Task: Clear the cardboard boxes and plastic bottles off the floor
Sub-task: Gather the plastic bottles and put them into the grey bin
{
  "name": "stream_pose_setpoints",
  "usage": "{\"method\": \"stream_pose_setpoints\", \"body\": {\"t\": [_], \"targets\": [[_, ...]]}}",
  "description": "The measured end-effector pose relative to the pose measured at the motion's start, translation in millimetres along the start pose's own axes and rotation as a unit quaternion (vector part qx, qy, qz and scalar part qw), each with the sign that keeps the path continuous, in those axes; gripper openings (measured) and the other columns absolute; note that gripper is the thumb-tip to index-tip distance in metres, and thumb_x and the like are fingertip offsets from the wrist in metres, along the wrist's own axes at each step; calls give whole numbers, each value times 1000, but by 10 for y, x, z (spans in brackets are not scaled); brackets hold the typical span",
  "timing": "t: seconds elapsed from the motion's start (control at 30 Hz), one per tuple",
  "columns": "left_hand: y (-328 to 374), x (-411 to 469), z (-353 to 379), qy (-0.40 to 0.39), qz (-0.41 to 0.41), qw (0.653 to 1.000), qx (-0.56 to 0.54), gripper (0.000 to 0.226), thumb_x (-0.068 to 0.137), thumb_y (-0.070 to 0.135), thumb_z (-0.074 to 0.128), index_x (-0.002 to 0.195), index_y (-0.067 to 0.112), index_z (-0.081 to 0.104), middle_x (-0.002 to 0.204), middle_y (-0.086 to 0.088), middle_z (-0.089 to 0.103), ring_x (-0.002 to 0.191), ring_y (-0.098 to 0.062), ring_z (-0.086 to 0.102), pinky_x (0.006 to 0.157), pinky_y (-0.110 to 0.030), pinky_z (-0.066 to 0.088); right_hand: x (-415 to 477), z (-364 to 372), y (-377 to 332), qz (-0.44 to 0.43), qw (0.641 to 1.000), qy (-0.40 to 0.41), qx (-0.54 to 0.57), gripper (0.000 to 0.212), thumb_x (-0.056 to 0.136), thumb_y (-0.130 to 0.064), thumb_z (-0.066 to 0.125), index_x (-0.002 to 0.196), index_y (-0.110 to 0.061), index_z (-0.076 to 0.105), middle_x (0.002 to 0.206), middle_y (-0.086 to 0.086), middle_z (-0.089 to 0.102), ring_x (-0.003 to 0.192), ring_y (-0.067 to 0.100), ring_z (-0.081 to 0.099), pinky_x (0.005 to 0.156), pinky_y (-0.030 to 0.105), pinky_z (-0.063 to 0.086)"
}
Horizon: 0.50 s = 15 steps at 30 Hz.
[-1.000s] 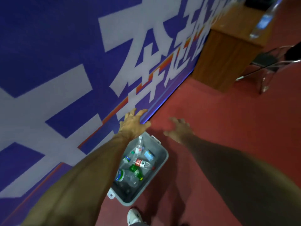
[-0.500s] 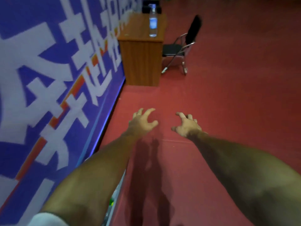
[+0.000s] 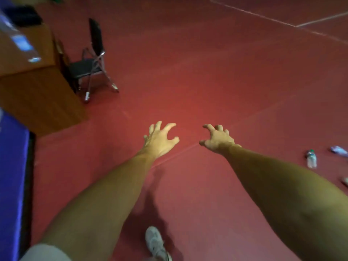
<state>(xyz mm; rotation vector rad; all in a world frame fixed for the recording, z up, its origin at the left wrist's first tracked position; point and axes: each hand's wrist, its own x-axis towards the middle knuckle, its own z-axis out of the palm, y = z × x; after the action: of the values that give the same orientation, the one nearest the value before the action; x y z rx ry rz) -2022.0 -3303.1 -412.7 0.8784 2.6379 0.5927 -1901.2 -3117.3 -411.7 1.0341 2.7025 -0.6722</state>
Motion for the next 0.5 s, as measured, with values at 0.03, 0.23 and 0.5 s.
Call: {"method": "stream_pose_setpoints", "body": {"t": [0.03, 0.23, 0.5], "targets": [[118, 174, 70, -14, 15, 1000, 2, 57, 90, 50, 57, 144, 48, 40, 163, -4, 19, 150, -24, 12, 117, -57, 22, 104, -59, 147, 13, 1000, 1, -1, 72, 87, -50, 63, 150, -43, 29, 150, 7, 31, 136, 35, 32, 106, 55, 40], [770, 1388, 418, -78, 87, 993, -1, 58, 92, 48, 56, 147, 47, 38, 165, -6, 14, 152, -25, 6, 118, -59, 15, 860, -496, 899, 104, 994, 38, 21, 73, 88, -49, 63, 151, -42, 27, 153, 8, 29, 138, 34, 31, 106, 54, 41], [2132, 2517, 916, -158, 219, 962, 33, 58, 92, 48, 55, 147, 46, 37, 166, -5, 12, 152, -26, 4, 118, -61, 13, 1179, -963, 1917, 236, 964, 88, 89, 74, 87, -47, 65, 151, -41, 28, 151, 8, 31, 137, 35, 33, 107, 53, 39]]}}
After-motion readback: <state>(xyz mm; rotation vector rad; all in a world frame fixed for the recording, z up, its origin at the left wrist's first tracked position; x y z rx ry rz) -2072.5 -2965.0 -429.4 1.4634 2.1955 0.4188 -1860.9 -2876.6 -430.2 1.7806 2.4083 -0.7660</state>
